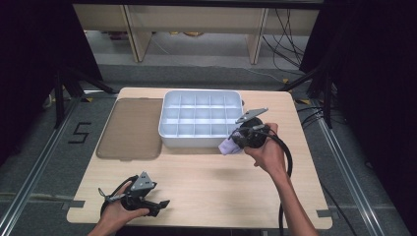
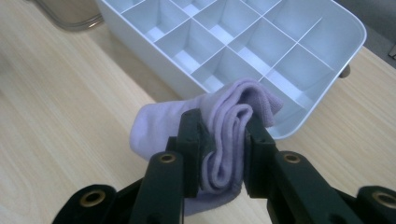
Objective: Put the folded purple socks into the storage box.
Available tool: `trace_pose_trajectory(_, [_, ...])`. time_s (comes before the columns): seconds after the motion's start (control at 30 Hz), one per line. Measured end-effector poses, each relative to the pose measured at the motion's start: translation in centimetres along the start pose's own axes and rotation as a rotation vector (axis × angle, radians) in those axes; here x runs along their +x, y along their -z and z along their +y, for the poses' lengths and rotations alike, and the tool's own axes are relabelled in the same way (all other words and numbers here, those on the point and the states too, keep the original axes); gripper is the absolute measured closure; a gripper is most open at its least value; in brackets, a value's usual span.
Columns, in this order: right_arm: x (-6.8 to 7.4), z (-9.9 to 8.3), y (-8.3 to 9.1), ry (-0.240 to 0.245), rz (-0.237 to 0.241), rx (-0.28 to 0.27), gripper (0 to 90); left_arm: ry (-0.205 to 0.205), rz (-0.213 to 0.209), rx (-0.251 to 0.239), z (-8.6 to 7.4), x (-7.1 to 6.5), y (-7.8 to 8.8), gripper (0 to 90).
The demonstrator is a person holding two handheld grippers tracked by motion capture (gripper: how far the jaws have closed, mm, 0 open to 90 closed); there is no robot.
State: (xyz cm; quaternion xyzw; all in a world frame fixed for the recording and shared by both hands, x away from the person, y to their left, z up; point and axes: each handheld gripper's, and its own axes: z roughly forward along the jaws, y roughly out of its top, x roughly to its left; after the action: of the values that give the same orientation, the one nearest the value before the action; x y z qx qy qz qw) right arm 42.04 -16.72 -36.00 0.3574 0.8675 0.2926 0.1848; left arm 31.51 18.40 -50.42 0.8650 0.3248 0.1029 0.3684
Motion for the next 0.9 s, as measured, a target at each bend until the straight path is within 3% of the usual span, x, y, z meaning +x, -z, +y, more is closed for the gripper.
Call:
trace_pose_trajectory(0.17, [-0.9, 0.7, 0.1, -0.007, -0.016, 0.017, 73.1, 0.037, -0.009, -0.012, -0.1, -0.2, -0.1, 20.0])
trace_pose_trajectory(0.27, [-1.5, 1.1, 0.1, -0.013, -0.018, 0.014, 73.1, 0.003, -0.010, 0.000, 0.0, 0.0, 0.1, 20.1])
trace_pose_trajectory(0.37, [-2.0, 1.6, 0.1, -0.026, -0.025, 0.015, 73.1, 0.007, -0.009, -0.004, 0.0, 0.0, 0.0, 20.1])
trace_pose_trajectory(0.4, [-2.1, 1.7, 0.0, -0.028, -0.032, 0.010, 73.1, 0.026, -0.003, -0.003, 0.0, -0.1, -0.1, 20.1])
trace_pose_trajectory(0.57, [-2.7, 2.7, -0.4, -0.024, -0.051, 0.014, 73.1, -0.002, -0.012, 0.003, 0.0, -0.1, 0.0, 20.1])
trace_pose_trajectory(0.73, [-3.5, 3.6, -1.2, -0.033, -0.059, 0.036, 73.1, 0.032, -0.011, -0.008, 0.0, -0.1, -0.1, 20.1])
trace_pose_trajectory(0.77, [-3.8, 3.7, -1.4, -0.013, -0.069, 0.040, 73.2, 0.023, -0.003, -0.003, 0.0, -0.1, 0.0, 20.1])
trace_pose_trajectory(0.9, [-4.4, 4.0, -1.9, -0.027, -0.072, 0.047, 73.1, 0.005, -0.004, -0.001, 0.0, 0.0, 0.0, 20.1])
